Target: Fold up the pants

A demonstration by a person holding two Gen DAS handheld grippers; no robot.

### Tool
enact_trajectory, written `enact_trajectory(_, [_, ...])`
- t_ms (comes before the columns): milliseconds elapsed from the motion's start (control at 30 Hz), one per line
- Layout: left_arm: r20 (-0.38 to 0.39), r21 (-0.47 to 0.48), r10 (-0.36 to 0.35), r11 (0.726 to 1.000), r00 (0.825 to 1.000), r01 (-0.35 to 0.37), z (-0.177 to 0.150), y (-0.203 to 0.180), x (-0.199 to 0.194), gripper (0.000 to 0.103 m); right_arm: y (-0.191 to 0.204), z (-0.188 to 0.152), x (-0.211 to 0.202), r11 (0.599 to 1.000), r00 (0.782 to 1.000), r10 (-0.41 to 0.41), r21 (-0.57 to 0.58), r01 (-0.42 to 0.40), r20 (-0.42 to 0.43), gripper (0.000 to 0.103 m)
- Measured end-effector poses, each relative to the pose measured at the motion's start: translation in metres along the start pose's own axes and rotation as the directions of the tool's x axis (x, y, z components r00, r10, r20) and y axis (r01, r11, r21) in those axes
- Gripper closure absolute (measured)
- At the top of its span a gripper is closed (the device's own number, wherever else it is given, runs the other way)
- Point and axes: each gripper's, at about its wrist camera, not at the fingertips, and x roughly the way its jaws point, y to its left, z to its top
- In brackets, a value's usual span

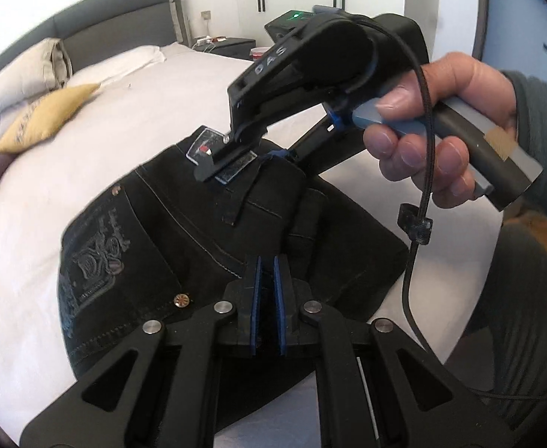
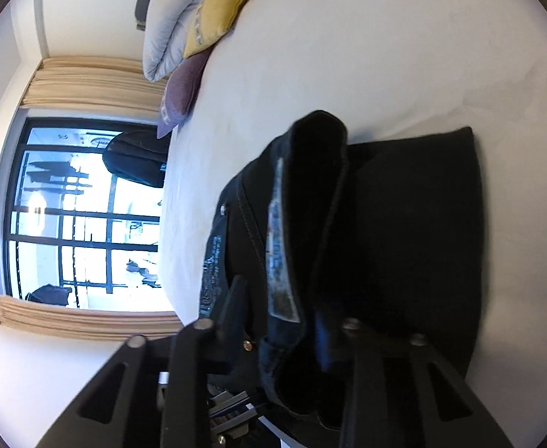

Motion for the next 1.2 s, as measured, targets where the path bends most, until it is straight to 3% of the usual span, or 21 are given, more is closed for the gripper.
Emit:
enact_trajectory(200, [0.053, 0.118, 0.116, 0.986, 0.992, -0.122, 0.002, -0.024, -0.003, 0.096, 0.013, -0.005, -0.009, 0.998, 0.996, 0.069, 0.004, -0.069, 0.048, 0.081])
enact_trajectory(333, [0.094, 0.154, 0.122, 0.979, 0.988, -0.136, -0.002, -0.035, -0.01, 0.096, 0.022, -0.014, -0.019, 0.996, 0.992, 0.093, -0.017, -0.092, 0.085, 0.084])
enact_trajectory(500, [0.177, 0.01, 0.07, 0.997, 0.982, -0.073, -0.015, -0.012, -0.044, 0.096, 0.02, -0.04, -0.04, 0.993, 0.978, 0.114, -0.016, -0.113, 0.172, 0.089])
enact_trajectory(633, [0.183, -0.083, 0.074, 0.995, 0.98, -0.059, -0.021, 0.007, -0.053, 0.096, 0.006, -0.069, -0.061, 0.985, 0.952, 0.166, 0.009, -0.174, 0.256, 0.097])
enact_trajectory(733, [0.166, -0.139, 0.079, 0.989, 0.983, -0.056, -0.023, 0.019, -0.05, 0.096, -0.005, -0.072, -0.055, 0.993, 0.968, 0.106, 0.025, -0.114, 0.228, 0.095])
enact_trajectory(833, [0.15, -0.17, 0.085, 0.984, 0.985, -0.059, -0.03, 0.027, -0.05, 0.096, -0.018, -0.064, -0.044, 0.998, 0.984, 0.008, 0.063, -0.019, 0.177, 0.083])
enact_trajectory(933, [0.147, -0.186, 0.082, 0.981, 0.986, -0.054, -0.034, 0.032, -0.053, 0.096, -0.028, -0.05, -0.039, 0.997, 0.986, -0.028, 0.078, 0.016, 0.162, 0.042])
enact_trajectory(1100, [0.131, -0.211, 0.062, 0.977, 0.989, -0.033, -0.037, 0.04, -0.047, 0.096, -0.04, -0.026, -0.02, 0.994, 0.995, -0.026, 0.107, 0.016, 0.094, 0.04])
enact_trajectory(1200, [0.125, -0.221, 0.043, 0.975, 0.991, -0.014, -0.034, 0.037, -0.047, 0.096, -0.025, -0.014, 0.0, 0.999, 0.999, -0.013, 0.043, 0.012, 0.04, 0.039])
